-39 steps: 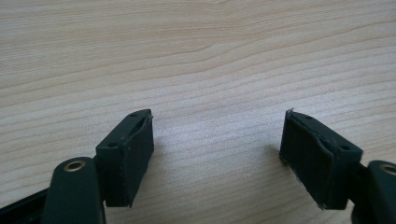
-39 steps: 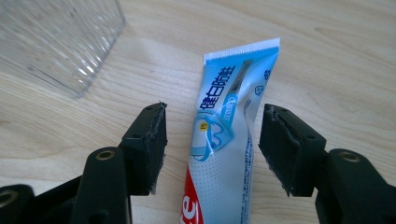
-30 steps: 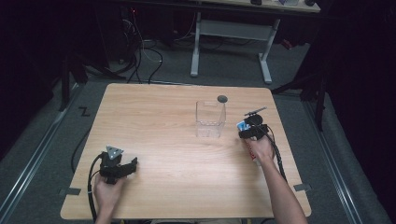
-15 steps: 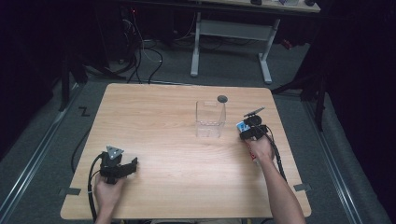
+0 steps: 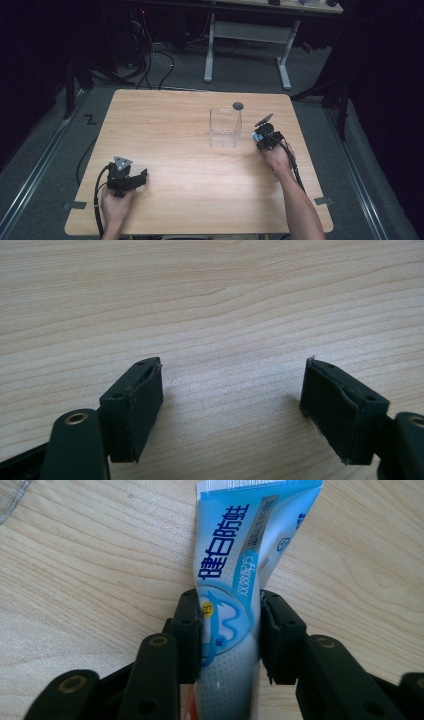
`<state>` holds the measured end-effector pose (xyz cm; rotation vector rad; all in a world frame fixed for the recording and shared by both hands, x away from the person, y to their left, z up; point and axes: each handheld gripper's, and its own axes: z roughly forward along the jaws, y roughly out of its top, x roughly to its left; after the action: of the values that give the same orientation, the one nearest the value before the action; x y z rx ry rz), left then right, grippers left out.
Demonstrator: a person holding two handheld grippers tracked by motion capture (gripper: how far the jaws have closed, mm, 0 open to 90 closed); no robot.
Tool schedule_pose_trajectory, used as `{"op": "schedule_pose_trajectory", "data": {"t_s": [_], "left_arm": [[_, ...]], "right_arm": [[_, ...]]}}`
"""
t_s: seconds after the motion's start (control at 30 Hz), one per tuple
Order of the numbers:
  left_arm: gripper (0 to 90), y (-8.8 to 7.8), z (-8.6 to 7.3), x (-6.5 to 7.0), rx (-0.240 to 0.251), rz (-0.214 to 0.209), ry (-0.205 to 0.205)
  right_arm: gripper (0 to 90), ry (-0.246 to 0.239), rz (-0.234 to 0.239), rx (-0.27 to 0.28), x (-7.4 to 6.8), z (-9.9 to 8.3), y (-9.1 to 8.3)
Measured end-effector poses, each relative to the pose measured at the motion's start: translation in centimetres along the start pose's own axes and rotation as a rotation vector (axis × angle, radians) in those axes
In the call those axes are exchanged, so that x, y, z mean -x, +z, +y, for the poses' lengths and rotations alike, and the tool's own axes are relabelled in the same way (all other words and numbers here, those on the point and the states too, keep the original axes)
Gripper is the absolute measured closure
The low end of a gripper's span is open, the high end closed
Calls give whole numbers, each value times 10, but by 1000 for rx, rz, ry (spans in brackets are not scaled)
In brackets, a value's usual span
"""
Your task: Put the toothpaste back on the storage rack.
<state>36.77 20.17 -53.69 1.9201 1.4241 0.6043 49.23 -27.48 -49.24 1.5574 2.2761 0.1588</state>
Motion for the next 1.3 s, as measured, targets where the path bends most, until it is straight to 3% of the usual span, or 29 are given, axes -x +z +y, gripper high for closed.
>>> {"op": "schedule_pose_trajectory", "data": {"t_s": [0.1,0.27,0.4,0.6,0.93,1.3], "left_arm": [[253,0,0,0,1,-1,-1],[253,0,0,0,1,-1,-2],[254,0,0,0,1,0,-1],[254,0,0,0,-1,1,1],[253,0,0,0,-1,2,2],[253,0,0,0,-1,2,2]], "right_arm": [[700,24,20,9,4,-1,-2],[714,99,117,17,19,-5,-4],[714,104,162,19,22,-9,-7],[712,108,226,80,24,-14,-17],[708,91,268,172,25,-19,-42],[707,32,279,246,18,-25,-62]]}}
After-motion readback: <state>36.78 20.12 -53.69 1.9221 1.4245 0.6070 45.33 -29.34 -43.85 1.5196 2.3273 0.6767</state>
